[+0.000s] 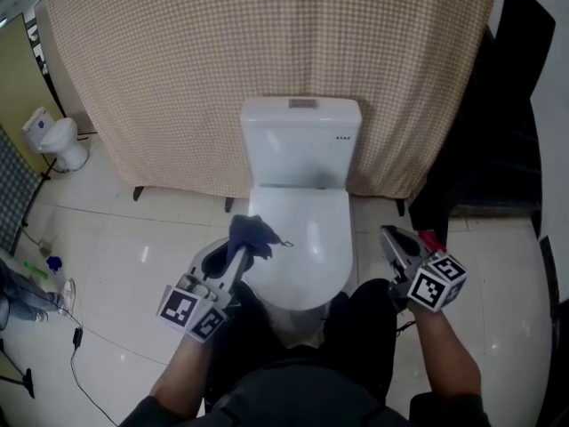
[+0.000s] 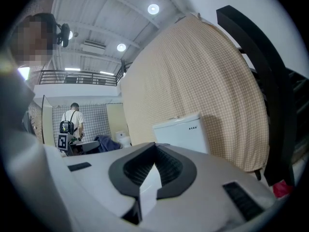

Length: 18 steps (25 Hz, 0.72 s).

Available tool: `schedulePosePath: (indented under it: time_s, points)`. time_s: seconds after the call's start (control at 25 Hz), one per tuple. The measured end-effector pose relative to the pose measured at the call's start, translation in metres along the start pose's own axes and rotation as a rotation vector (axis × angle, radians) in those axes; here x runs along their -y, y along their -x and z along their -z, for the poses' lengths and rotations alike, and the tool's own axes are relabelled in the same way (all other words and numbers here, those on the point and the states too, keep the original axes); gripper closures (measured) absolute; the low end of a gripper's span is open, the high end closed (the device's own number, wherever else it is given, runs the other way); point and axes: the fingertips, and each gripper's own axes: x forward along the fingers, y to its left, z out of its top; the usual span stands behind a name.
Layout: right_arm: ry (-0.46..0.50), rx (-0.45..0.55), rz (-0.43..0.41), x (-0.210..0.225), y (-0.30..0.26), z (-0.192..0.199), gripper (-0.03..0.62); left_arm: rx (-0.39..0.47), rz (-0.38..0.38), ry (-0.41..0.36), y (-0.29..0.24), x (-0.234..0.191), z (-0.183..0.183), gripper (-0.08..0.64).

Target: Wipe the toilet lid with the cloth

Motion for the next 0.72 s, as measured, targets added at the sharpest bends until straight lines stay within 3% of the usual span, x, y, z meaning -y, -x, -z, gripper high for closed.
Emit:
schedulePosePath:
  time_s: [0.4,0.72]
  points:
    - [0.035,-0.007,0.029,0.005,0.000,-0.009,0.588,0.025,-0.069,-0.053,-0.009,-0.007,-0.008,0.491]
    - [0.048,-0.020,0.037,0.006,-0.010,-0.010,0.588,-0.011,-0.098,-0.094,-0.031,-0.018,0.012,0.491]
